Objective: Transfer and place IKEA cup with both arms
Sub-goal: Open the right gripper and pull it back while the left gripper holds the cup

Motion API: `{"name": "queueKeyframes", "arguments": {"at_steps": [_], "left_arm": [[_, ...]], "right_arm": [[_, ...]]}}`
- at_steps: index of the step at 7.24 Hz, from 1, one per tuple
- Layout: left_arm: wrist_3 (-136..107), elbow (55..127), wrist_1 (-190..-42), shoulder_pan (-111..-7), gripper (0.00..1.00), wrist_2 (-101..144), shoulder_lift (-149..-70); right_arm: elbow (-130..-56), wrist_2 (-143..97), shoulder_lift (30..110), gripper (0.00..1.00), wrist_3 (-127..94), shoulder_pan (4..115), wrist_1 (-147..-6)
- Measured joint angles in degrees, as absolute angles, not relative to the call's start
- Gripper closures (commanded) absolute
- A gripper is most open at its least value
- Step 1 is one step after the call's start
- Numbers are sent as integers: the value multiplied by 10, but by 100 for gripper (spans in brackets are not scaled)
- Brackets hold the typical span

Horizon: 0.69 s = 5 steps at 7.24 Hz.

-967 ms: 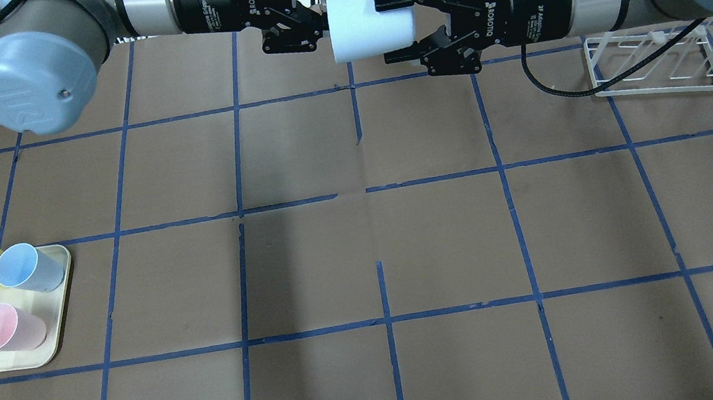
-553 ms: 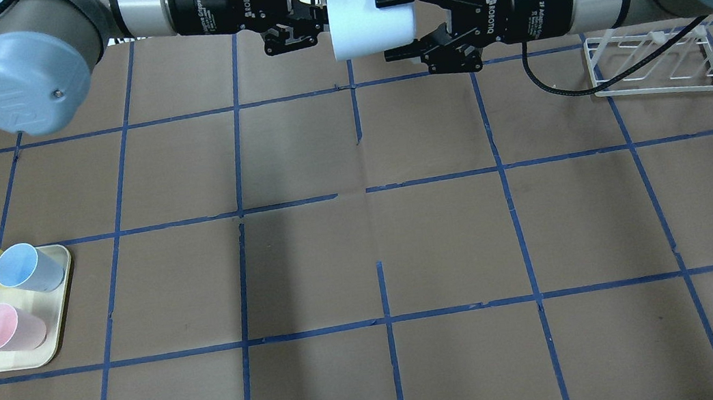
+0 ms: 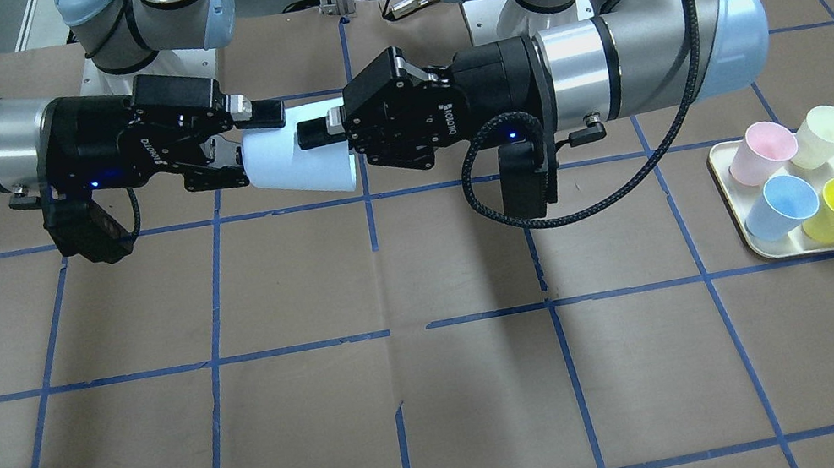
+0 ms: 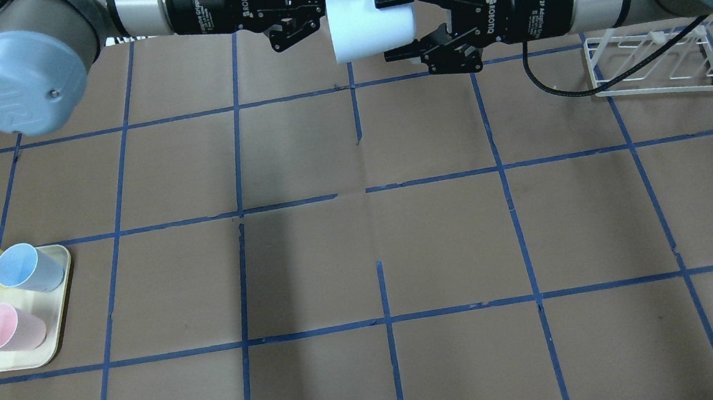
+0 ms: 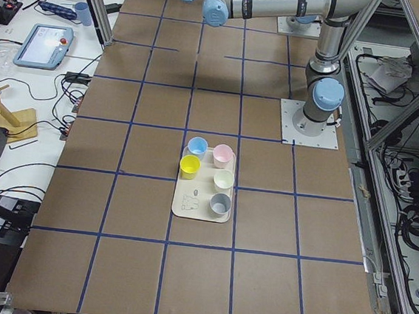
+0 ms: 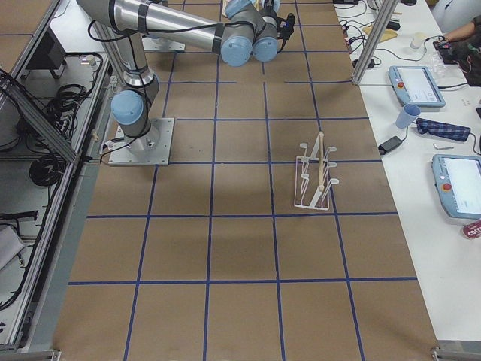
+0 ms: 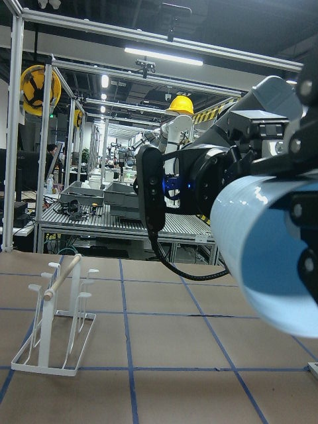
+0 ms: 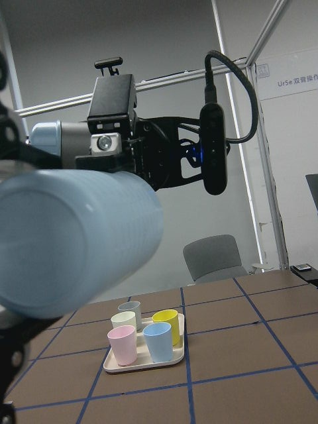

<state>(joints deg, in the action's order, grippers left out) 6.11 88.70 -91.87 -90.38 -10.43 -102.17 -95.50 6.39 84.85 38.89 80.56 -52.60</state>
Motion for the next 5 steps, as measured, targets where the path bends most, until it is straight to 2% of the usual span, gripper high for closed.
{"name": "queueKeyframes", "arguments": {"at_steps": [5], "left_arm": [[37,874,-911,-895,100,-139,-1020]], "right_arm": [[-946,102,847,0,345,780,-532]]}}
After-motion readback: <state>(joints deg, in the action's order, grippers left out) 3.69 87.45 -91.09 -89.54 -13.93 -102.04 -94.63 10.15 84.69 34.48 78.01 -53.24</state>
